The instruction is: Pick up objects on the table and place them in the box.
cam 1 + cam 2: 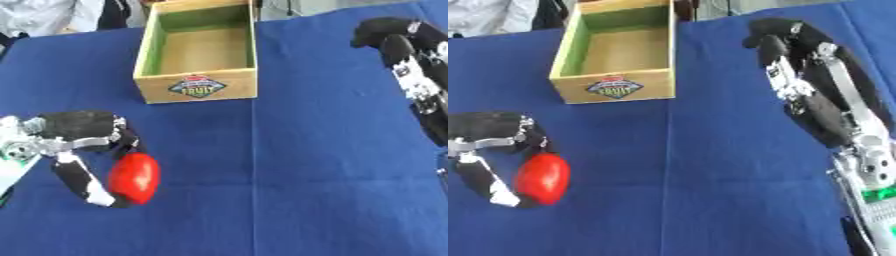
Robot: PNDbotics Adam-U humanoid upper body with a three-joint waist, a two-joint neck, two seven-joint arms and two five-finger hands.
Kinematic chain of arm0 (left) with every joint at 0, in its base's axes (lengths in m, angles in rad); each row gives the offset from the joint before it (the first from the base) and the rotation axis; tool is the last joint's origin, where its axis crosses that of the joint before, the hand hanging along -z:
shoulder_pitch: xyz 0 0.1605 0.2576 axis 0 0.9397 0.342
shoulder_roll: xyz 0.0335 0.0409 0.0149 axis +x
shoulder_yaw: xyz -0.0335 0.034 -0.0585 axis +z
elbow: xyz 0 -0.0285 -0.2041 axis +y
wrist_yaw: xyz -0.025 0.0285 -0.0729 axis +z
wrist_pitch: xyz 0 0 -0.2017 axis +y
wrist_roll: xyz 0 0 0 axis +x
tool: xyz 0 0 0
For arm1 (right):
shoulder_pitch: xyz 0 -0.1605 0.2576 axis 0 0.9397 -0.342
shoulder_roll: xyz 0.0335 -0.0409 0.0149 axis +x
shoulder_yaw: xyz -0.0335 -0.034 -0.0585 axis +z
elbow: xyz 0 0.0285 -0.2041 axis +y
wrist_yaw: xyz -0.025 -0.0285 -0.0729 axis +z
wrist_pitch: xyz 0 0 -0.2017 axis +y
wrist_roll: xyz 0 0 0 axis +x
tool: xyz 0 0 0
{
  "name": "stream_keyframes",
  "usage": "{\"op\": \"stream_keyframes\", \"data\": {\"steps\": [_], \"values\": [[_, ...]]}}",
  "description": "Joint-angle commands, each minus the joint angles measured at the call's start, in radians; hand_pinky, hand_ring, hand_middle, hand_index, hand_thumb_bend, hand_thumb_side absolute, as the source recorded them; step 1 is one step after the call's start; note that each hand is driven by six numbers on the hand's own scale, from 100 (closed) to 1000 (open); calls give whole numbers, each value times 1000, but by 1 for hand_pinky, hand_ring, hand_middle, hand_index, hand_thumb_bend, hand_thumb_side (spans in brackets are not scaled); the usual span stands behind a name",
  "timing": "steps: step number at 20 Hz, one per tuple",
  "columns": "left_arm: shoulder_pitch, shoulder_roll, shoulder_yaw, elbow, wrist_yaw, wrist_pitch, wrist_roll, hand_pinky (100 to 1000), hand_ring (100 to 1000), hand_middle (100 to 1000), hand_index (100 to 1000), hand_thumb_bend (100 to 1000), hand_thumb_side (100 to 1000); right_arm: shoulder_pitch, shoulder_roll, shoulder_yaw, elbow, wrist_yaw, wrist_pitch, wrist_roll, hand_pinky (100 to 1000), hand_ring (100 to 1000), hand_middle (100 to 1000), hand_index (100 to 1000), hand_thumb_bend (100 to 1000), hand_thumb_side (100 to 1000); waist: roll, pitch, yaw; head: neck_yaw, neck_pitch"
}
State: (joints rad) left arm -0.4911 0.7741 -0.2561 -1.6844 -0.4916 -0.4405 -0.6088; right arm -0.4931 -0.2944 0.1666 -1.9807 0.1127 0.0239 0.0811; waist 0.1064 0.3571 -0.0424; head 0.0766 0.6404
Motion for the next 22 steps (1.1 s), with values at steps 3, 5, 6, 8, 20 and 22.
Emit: {"op": "stream_keyframes", "data": {"steps": [3,5,6,8,20,22], "values": [[-1,69,77,-72,29,8,58,100,219,336,546,422,547,-12,-5,-5,-19,-10,-1,-7,944,874,654,809,100,730,-2,-28,5,-5,-5],[2,95,114,-98,50,17,86,100,218,337,547,413,567,-13,-7,-4,-19,-11,-1,-8,944,874,654,810,100,731,-1,-27,6,-7,-7],[3,107,130,-107,60,22,101,100,217,337,547,414,573,-13,-8,-4,-19,-11,-1,-8,944,874,654,810,100,731,0,-27,7,-7,-7],[4,130,162,-118,85,33,131,100,213,335,545,419,582,-13,-10,-3,-19,-11,-1,-8,945,874,653,810,100,730,2,-26,8,-8,-8],[-102,181,230,2,172,41,210,100,200,328,537,413,600,-17,-21,7,-19,-20,1,2,948,875,652,810,100,728,20,-20,-10,7,-21],[-140,173,231,51,177,36,218,100,195,324,531,404,601,-17,-23,10,-19,-21,2,5,949,875,652,810,100,727,25,-18,-16,11,-28]]}}
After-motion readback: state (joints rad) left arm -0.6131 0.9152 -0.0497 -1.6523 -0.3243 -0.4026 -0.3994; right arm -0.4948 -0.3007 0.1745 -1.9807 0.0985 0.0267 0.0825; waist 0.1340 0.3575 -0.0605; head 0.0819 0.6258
